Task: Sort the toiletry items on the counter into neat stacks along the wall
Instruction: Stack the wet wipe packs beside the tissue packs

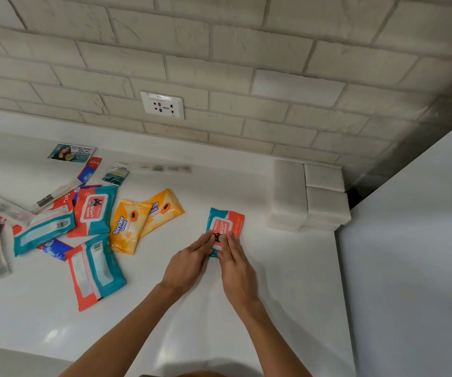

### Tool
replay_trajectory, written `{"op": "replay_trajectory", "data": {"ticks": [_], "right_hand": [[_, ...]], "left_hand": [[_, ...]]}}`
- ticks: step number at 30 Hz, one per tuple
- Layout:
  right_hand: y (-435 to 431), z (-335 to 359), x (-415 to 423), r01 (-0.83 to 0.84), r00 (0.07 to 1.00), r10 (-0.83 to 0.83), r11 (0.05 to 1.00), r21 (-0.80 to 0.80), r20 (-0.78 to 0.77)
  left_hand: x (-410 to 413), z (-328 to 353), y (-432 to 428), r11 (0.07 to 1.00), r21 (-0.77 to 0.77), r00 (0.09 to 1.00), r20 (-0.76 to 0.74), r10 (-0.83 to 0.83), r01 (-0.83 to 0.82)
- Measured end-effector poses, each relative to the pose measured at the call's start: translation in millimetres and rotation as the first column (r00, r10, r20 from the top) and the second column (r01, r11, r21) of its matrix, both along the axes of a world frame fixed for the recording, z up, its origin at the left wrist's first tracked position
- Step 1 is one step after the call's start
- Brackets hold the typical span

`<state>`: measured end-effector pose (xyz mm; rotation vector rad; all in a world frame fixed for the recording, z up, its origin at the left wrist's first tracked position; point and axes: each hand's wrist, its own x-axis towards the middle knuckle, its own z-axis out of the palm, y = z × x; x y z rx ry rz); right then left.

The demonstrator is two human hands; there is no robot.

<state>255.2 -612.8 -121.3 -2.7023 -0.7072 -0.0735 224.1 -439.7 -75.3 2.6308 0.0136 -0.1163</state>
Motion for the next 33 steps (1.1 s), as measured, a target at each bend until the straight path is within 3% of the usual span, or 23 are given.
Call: {"op": "replay_trajectory", "data": {"ticks": [6, 10, 13, 18, 22, 25, 27, 33], "right_hand": [[-0.4, 9.8, 28.9, 0.054, 0.993, -0.051, 0.998, 0.024, -0.111], [1.7, 18.2, 43.1, 0.174, 0.954, -0.108, 0.959, 0.224, -0.281], [10.2, 29.0, 47.2, 0.256, 0.940, -0.168, 0.921, 0.292, -0.296], [18.8, 54.0, 49.7, 0.488, 0.853, -0.335, 0.785, 0.383, -0.401], [6.7, 70.4, 61.6, 0.671, 0.663, -0.260, 0.621, 0.404, -0.702], [-4.8, 66.4, 64.7, 0.691, 0.577, -0.130, 0.603, 0.398, -0.806], [-7.4, 67.4, 61.9, 0.737, 0.521, -0.029, 0.519, 0.433, -0.853], [-7.1, 82.7, 55.6, 0.792, 0.516, 0.174, 0.275, 0.545, -0.839]], "left_hand": [[30.2, 5.4, -3.9, 0.997, -0.040, 0.998, 0.007, 0.064, -0.064], [46.6, 10.6, -5.7, 0.982, -0.146, 0.992, -0.030, 0.121, -0.124], [57.6, 13.3, -9.8, 0.967, -0.187, 0.984, -0.003, 0.176, -0.173], [68.2, 29.2, -21.5, 0.795, -0.387, 0.884, -0.175, 0.434, -0.467], [72.3, 29.5, -9.3, 0.704, -0.407, 0.813, -0.319, 0.488, -0.582], [71.2, 24.8, 3.6, 0.630, -0.478, 0.789, -0.428, 0.441, -0.612], [71.1, 21.5, 8.7, 0.606, -0.514, 0.789, -0.484, 0.380, -0.607], [71.3, 33.2, 16.1, 0.465, -0.606, 0.750, -0.617, 0.238, -0.646]]}}
